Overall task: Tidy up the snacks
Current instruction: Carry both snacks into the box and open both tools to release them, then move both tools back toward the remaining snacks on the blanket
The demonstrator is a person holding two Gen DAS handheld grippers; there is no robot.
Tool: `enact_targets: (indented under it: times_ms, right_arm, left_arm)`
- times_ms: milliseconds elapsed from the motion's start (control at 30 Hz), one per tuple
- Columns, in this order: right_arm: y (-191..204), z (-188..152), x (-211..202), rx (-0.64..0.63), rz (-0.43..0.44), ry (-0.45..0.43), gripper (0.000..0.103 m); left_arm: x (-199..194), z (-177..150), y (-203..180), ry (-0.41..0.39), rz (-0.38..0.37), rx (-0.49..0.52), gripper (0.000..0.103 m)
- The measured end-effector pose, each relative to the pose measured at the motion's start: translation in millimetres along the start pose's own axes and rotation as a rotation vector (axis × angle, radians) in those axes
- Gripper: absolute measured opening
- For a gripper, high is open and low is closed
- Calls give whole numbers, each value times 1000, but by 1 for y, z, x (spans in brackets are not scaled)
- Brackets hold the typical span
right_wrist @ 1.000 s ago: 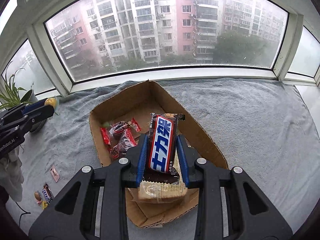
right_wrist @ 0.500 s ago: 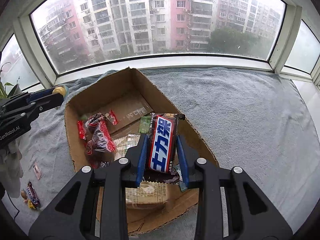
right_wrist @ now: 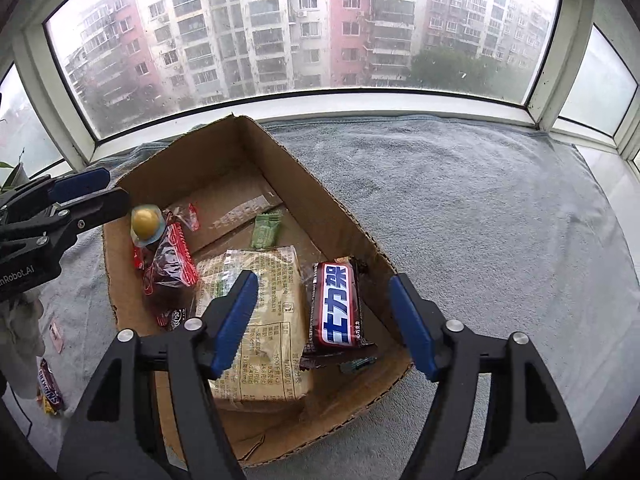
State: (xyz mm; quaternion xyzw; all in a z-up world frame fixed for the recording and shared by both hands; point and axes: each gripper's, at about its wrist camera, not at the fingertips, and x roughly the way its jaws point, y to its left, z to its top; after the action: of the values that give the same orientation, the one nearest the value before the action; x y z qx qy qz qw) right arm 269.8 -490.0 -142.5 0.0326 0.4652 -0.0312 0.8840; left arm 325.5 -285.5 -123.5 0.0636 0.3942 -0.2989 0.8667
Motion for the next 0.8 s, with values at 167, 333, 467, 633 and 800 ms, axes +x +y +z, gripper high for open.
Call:
enact_targets:
  times_ms: [167,333,467,633,800]
  right_arm:
    - [4,1,-5,-8,2,0,71]
    - [8,2,-13,-15,-4,-5,71]
    - [13,1,-27,-19,-1,-17,71]
    - [22,4,-47,-35,0,-41,71]
    - [35,3,-68,-58,15,-61,71]
  left_arm:
    - [-7,1,1,-17,5,-2,57]
    - [-12,2,2,-25,7,-7,57]
    - [-20,3,2,-35,13,-10,57]
    - [-39,4,1,-61,19,-10,57]
    - [-65,4,-2,-95,29,-2,57]
